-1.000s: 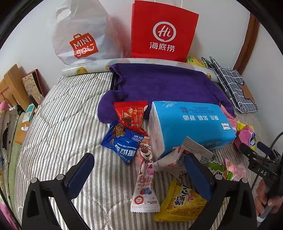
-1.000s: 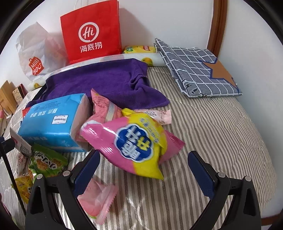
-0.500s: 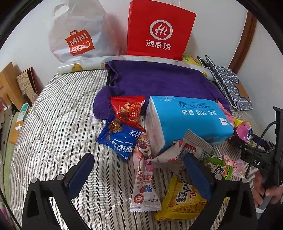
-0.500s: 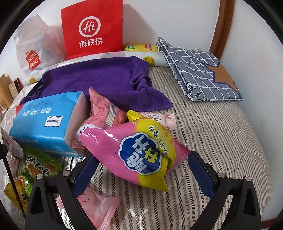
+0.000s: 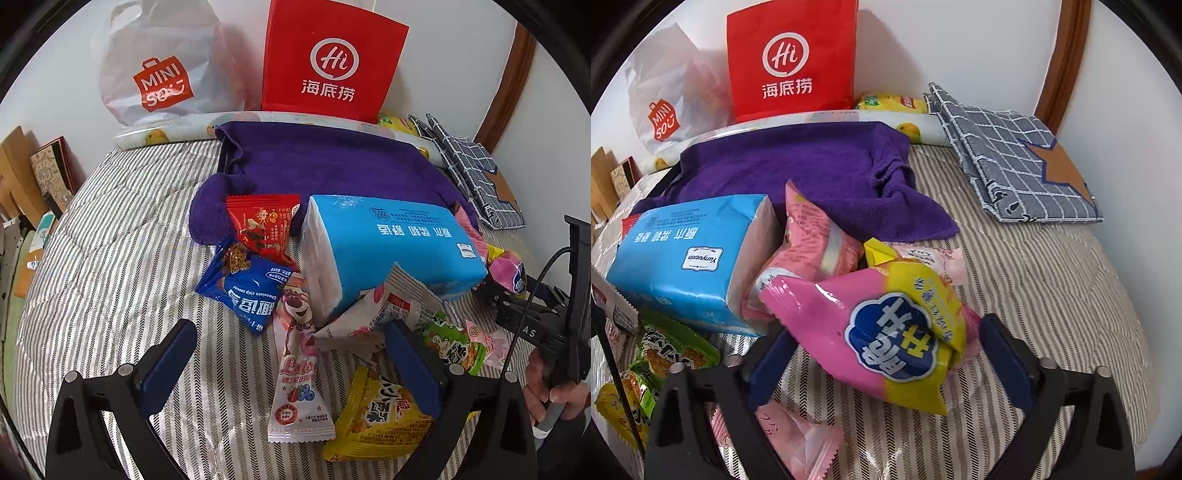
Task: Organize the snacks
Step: 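Lower the right tool onto the pink-and-yellow snack bag and close it, then grasp the blue wrapper packet with the left tool while the right tool lifts the pink-yellow bag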
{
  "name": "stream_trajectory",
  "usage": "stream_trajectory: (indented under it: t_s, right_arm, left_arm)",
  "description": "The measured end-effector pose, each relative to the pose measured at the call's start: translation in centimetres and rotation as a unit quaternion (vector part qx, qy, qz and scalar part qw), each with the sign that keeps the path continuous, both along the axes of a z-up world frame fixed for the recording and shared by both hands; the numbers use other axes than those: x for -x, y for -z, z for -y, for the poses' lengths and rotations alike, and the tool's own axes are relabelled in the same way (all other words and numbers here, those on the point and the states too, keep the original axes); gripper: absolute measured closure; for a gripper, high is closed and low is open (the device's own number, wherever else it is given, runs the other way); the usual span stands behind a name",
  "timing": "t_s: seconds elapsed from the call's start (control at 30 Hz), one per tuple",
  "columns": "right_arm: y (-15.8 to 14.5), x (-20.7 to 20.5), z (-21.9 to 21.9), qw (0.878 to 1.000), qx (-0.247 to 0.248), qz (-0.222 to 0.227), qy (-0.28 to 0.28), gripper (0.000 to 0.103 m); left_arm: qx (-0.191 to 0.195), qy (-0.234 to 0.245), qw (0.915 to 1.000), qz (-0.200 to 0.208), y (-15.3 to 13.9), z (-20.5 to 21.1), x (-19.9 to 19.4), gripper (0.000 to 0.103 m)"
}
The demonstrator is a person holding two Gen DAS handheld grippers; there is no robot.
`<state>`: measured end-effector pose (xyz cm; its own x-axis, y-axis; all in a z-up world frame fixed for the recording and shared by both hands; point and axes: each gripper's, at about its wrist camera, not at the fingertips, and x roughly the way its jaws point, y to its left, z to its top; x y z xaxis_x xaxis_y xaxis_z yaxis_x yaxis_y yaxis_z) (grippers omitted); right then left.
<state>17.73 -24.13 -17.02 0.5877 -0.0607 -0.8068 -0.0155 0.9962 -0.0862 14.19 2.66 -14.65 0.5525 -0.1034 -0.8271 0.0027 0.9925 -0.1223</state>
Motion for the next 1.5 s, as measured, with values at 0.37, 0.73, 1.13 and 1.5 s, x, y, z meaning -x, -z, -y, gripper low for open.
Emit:
stream_trajectory:
  t_s: [0.37, 0.73, 1.13, 1.5]
  right_arm:
    - [0.1, 0.0, -0.8, 1.0, 0.013, 0.01, -0.008, 0.018]
    - [0.0, 0.2, -1.0, 1.0, 0.023, 0.012, -0.005, 0.022]
    - [-0.4, 1.0, -1.2, 0.999, 0.039, 0.026, -0.015, 0.042]
    - [-1.9, 3.0, -1.4, 0.999, 0.038, 0.035, -0.007, 0.043]
  left_arm:
    - [0.009, 0.006, 0.9999, -0.002, 0.3, 0.0, -0.3, 0.001]
    - [0.016, 0.008, 0.9998, -0.006, 0.6, -0.1, -0.4, 0.001]
    - [0.014, 0.003, 0.9999, -0.005, 0.3, -0.4, 0.1, 0.001]
    - [0.033, 0.004, 0.9994, 0.001, 0.2, -1.7, 1.2, 0.001]
